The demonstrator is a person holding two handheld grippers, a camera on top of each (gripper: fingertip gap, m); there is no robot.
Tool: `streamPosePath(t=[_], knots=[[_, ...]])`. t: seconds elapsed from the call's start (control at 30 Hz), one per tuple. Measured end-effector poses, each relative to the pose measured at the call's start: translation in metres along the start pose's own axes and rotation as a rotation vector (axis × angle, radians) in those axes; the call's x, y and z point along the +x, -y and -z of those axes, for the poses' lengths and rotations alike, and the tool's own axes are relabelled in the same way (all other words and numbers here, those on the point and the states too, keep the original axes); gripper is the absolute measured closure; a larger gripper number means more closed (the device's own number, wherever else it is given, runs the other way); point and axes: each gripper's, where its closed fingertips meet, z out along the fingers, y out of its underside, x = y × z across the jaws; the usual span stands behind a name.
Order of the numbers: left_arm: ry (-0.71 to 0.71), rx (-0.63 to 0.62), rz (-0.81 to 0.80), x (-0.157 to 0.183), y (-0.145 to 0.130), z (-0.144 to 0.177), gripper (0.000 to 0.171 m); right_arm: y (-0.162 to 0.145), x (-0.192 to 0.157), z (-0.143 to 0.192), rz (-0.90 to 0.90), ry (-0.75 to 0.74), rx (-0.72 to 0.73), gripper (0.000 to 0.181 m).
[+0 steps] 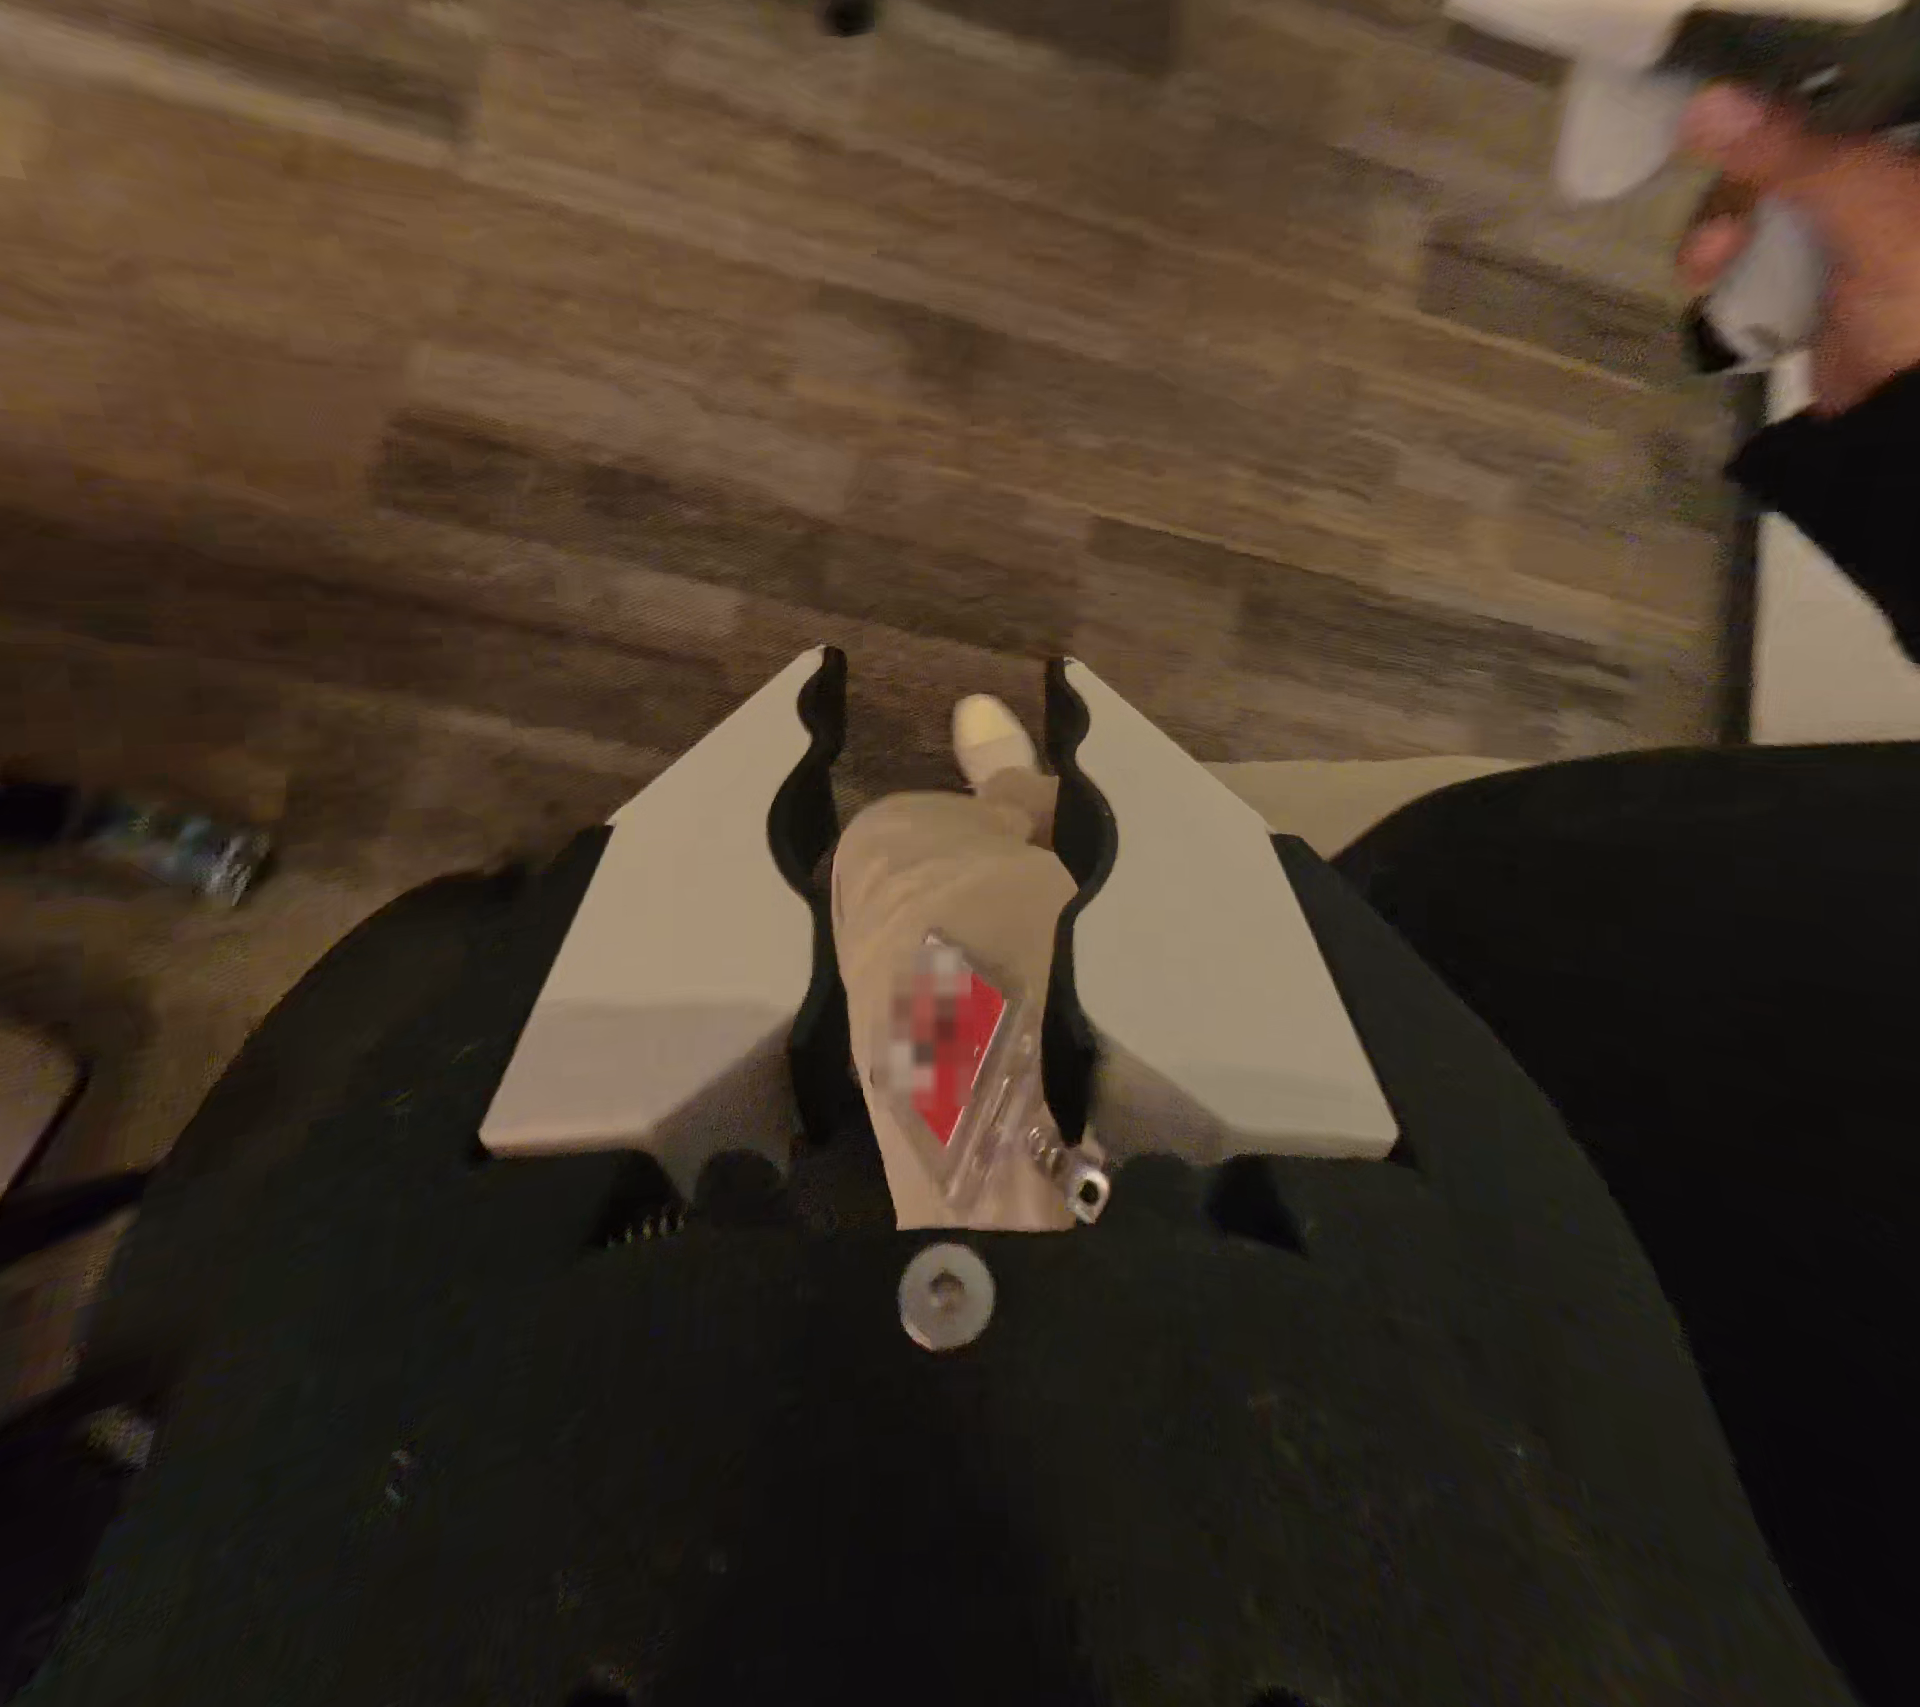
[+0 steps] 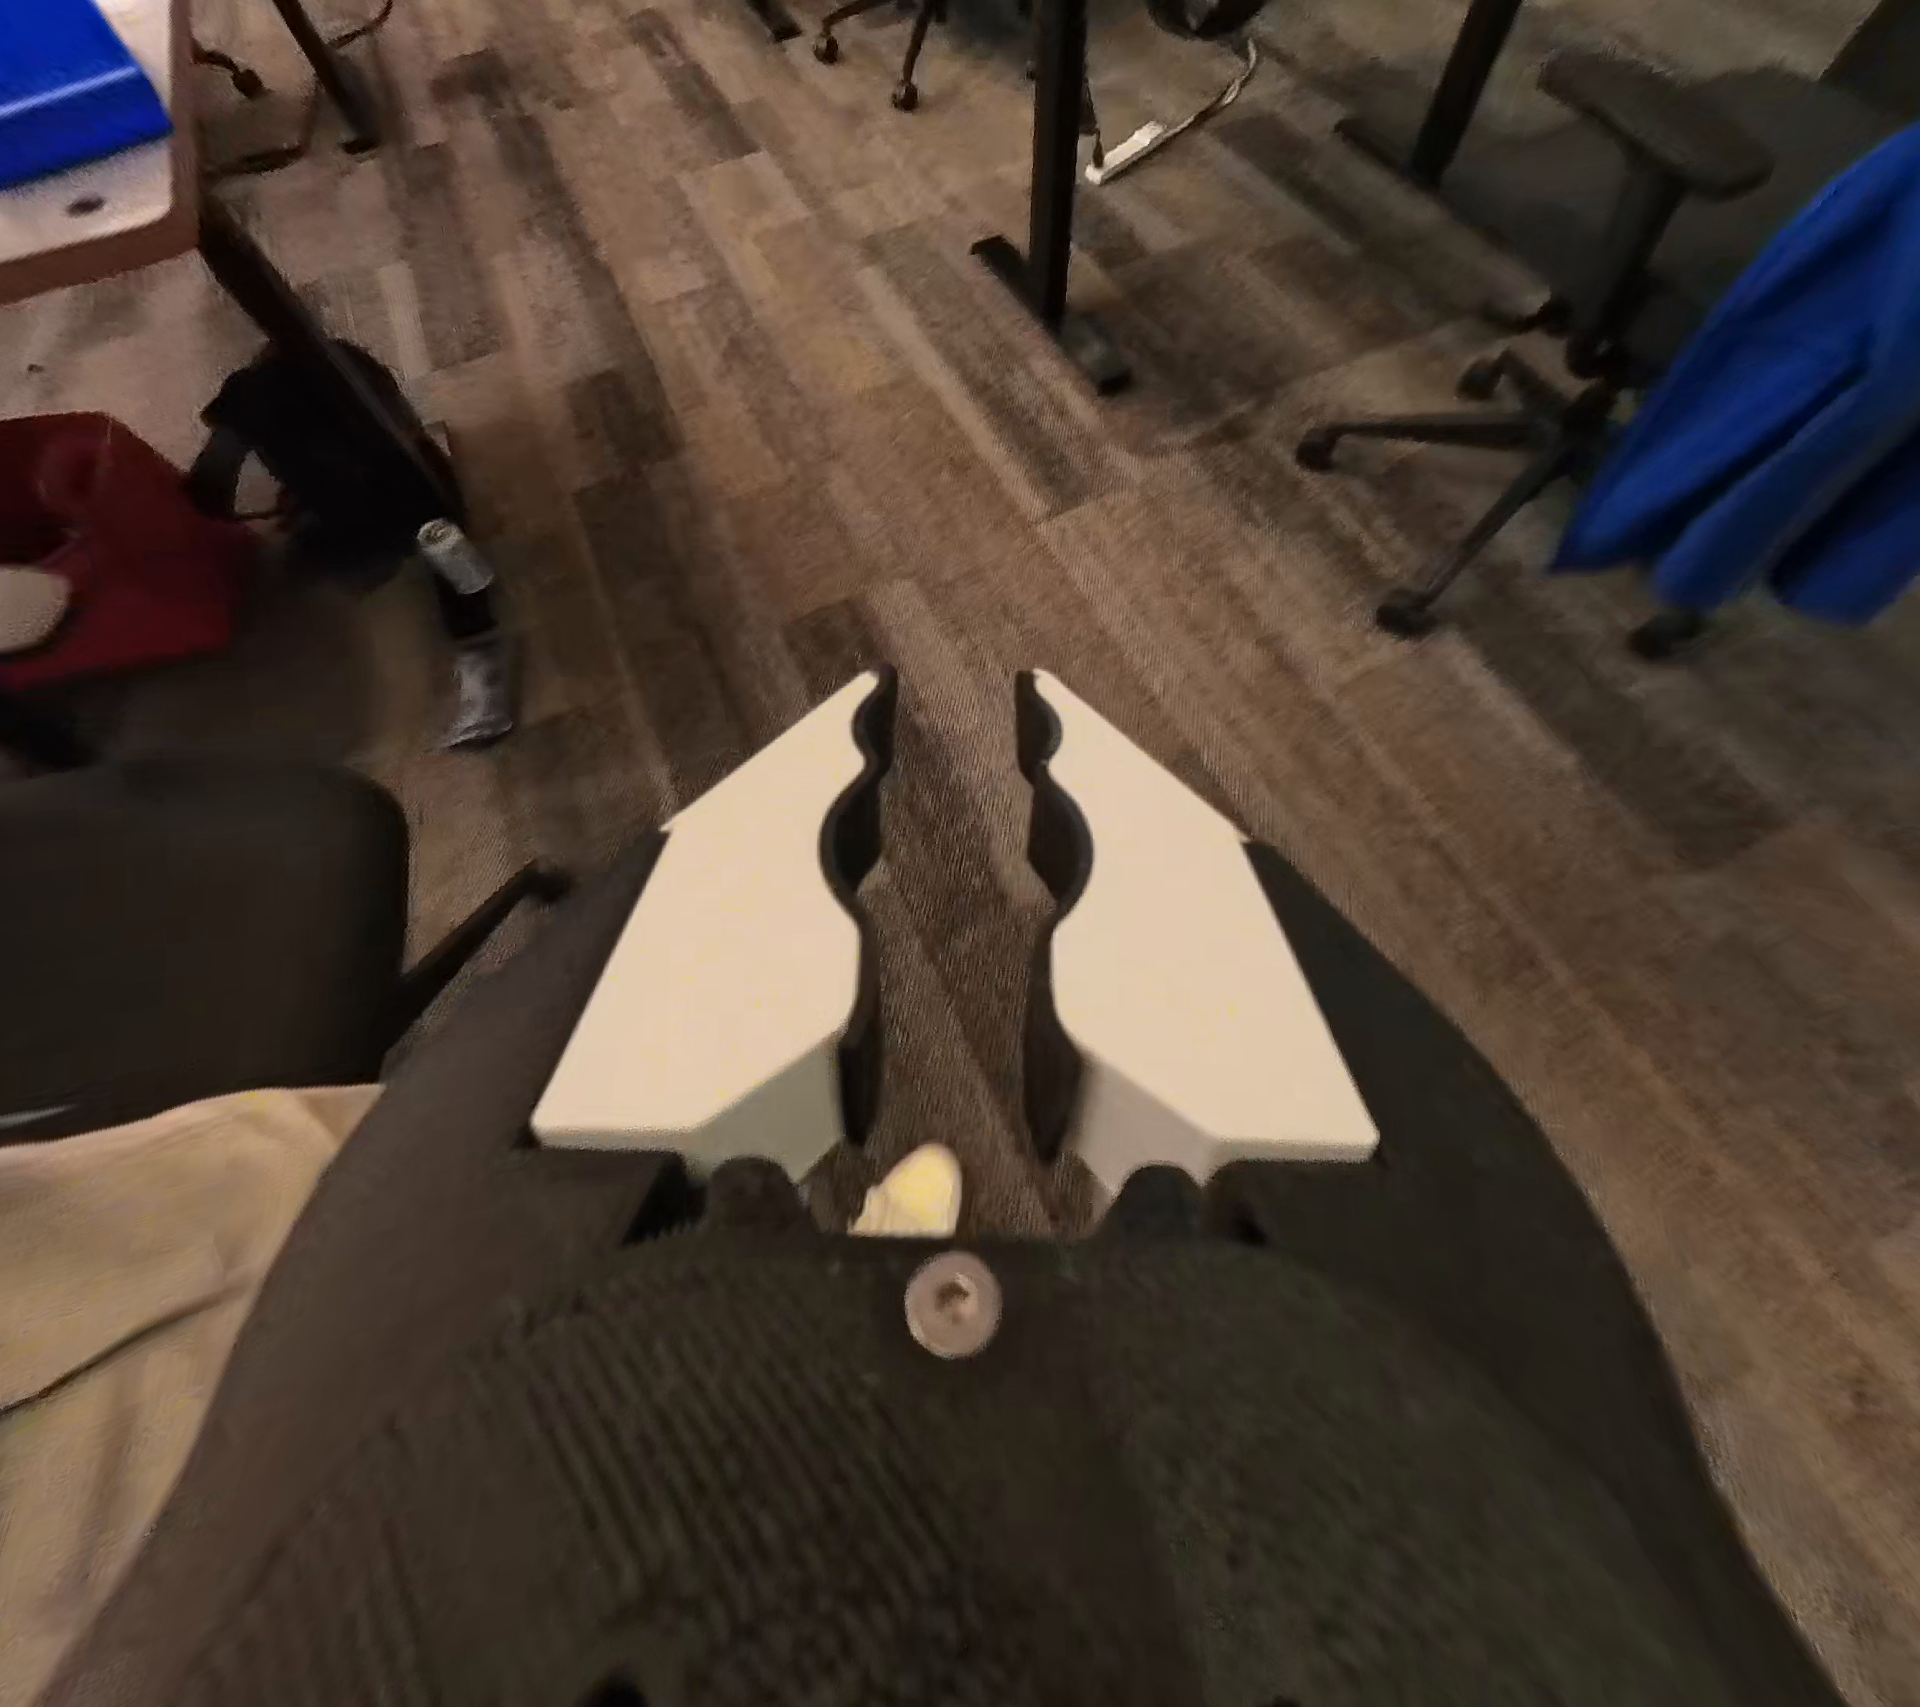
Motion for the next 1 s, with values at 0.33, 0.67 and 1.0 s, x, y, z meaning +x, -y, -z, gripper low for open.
streamPosePath(t=[0.33, 0.67, 1.0], knots=[[0.123, 0.109, 0.161, -0.174, 0.06, -0.013, 0.138, 0.115, -0.029, -0.147, 0.063, 0.093, 0.101, 0.16], [-0.098, -0.076, -0.059, -0.337, 0.067, -0.107, 0.118, 0.031, -0.1, -0.269, -0.116, -0.037, 0.056, 0.158], [-0.244, 0.118, -0.306, -0.42, -0.067, -0.14, 0.113, -0.039, -0.253, -0.286, -0.084, -0.063, 0.217, 0.153]])
